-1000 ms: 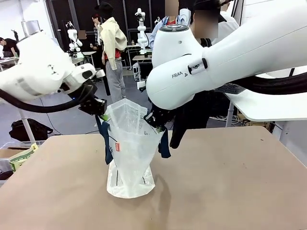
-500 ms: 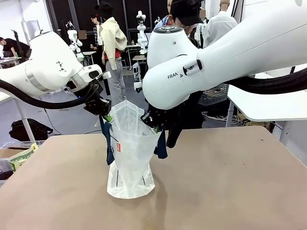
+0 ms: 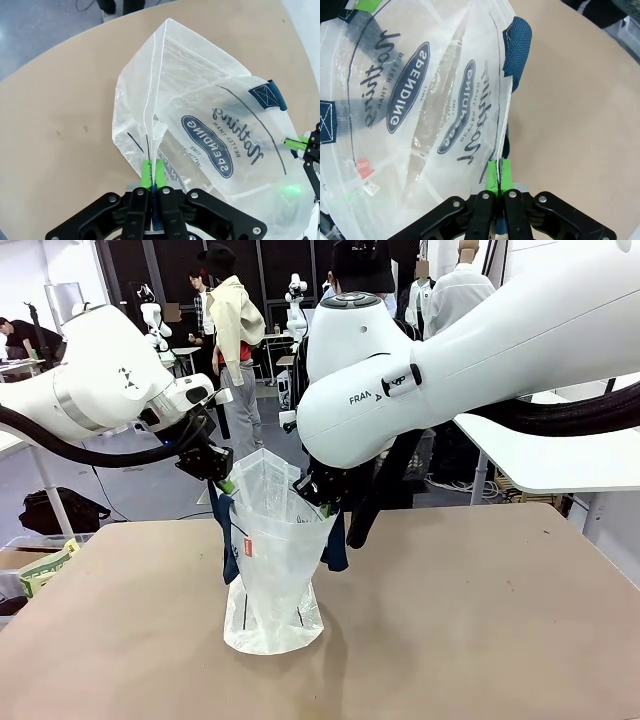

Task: Transfer purchased items from the store into the shopping bag.
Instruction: Move the Reusable shopping bag to the right side of the table.

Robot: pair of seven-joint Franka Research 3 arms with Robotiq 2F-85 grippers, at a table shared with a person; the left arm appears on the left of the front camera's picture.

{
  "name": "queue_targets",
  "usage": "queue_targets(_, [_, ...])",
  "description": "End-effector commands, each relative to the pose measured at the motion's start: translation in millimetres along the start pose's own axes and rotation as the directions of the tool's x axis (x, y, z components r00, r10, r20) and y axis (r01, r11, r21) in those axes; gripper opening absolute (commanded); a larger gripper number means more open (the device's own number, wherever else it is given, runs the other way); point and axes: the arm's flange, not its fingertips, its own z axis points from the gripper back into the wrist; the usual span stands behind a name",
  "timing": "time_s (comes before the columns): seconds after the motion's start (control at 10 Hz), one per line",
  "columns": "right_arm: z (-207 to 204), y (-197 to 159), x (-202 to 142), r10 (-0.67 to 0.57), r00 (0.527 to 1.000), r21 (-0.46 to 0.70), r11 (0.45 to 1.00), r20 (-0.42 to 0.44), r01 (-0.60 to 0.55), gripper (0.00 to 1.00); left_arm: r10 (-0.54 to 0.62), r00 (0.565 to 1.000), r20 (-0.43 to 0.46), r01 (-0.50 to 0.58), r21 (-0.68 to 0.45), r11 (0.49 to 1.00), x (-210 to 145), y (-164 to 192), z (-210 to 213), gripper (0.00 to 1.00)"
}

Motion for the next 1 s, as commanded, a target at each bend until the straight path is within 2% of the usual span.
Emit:
queue_targets(0.0, [0.1,-1.0,-4.2,0.000,1.000,0.001,1.000,0.000,0.000,0.00,0.004,1.000,0.014,-0.004,0.004,1.000,-3.0,0.8,2.1,0.00])
queue_targets(0.9, [0.1,-1.0,-4.2,0.000,1.000,0.001,1.000,0.000,0.000,0.00,0.004,1.000,0.014,-0.004,0.004,1.000,-3.0,0.8,2.1,0.00])
